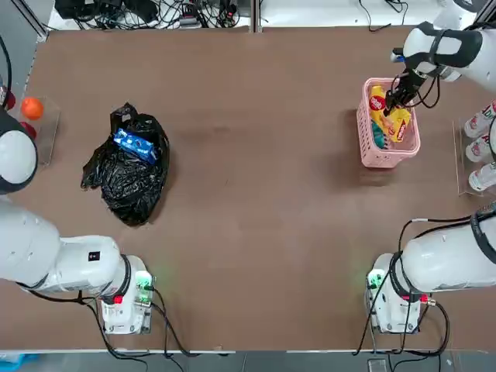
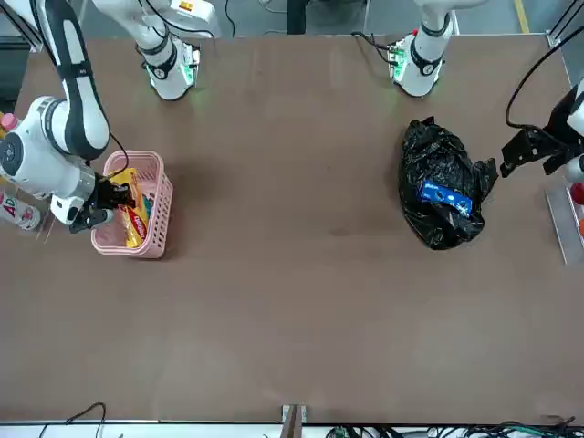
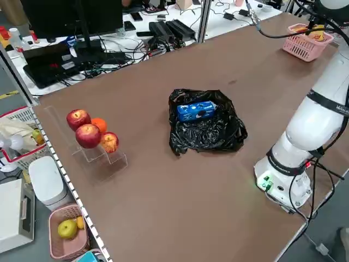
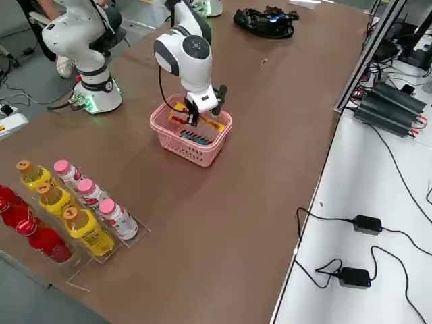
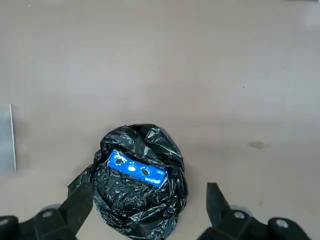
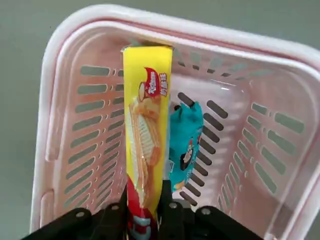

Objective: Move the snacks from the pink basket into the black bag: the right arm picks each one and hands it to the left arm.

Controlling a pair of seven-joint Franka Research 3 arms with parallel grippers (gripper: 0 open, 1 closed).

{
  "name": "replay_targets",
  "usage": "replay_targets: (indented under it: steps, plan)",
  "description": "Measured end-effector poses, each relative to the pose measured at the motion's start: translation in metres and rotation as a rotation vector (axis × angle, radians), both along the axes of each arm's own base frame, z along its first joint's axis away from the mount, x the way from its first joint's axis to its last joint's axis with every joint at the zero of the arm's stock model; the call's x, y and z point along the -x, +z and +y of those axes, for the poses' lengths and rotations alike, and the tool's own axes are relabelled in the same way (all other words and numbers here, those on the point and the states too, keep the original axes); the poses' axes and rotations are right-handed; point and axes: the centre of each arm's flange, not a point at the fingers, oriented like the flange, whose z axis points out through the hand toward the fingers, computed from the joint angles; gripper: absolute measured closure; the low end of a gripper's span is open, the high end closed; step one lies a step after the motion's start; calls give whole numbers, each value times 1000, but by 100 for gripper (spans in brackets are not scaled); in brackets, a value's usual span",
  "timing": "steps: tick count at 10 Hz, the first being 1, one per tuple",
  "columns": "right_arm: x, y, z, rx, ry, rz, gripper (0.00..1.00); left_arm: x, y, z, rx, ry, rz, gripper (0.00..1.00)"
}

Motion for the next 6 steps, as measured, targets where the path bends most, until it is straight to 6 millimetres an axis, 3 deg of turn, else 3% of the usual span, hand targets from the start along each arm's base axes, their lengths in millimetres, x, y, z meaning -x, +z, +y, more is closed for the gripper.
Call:
replay_targets:
  steps: [4,6]
  plan:
    - [11,-17,2,-5,4,40,76,-2,-2,22,9,59,4,0]
    - [17,-23,4,-9,7,62,76,-2,-2,23,9,64,5,0]
